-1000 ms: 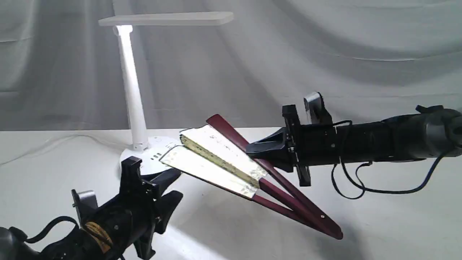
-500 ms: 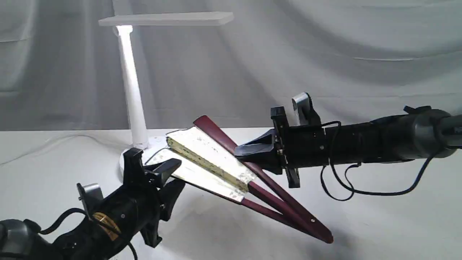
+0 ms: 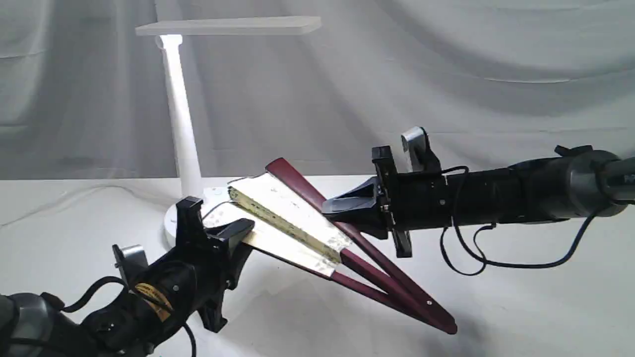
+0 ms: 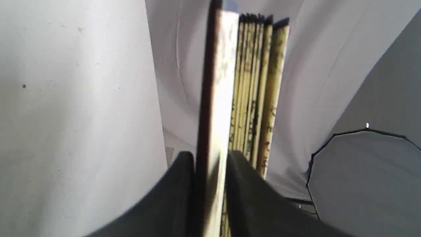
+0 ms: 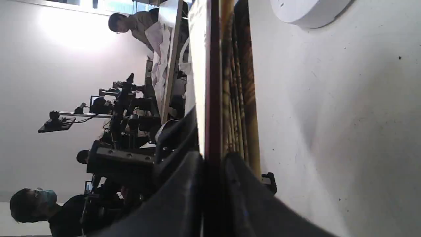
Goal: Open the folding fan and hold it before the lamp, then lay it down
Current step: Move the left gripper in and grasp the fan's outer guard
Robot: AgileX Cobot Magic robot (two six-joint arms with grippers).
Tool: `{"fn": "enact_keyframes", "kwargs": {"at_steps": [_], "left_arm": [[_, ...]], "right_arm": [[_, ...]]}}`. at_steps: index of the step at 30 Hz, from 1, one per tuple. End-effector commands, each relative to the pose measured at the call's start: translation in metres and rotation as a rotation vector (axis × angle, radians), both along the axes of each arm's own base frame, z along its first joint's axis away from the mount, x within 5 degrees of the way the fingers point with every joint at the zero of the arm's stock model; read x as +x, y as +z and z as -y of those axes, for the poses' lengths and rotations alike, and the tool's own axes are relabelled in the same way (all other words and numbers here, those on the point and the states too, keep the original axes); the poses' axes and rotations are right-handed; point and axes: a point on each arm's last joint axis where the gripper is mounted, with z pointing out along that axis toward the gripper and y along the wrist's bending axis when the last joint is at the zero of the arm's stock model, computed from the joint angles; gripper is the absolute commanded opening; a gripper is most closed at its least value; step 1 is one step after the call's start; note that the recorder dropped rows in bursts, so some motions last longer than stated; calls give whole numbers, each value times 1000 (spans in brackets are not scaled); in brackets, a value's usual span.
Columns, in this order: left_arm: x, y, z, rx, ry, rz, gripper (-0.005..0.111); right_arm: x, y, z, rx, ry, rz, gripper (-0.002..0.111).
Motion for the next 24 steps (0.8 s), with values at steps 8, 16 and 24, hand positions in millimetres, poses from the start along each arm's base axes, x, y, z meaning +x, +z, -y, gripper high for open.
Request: {"fn": "enact_keyframes", "kwargs": {"at_steps": [8,16,24], "left_arm": [[1,-2,-1,-4,26,-15,11],[1,-1,0,1,11,-10,15],[1,2,1,-16,3,23,21]], "right_arm": [[-4,6,-1,-5,20,14,0],[-6,6,-10,-3,41,7,0],[-6,5,-10,-2,40,3,0]]}}
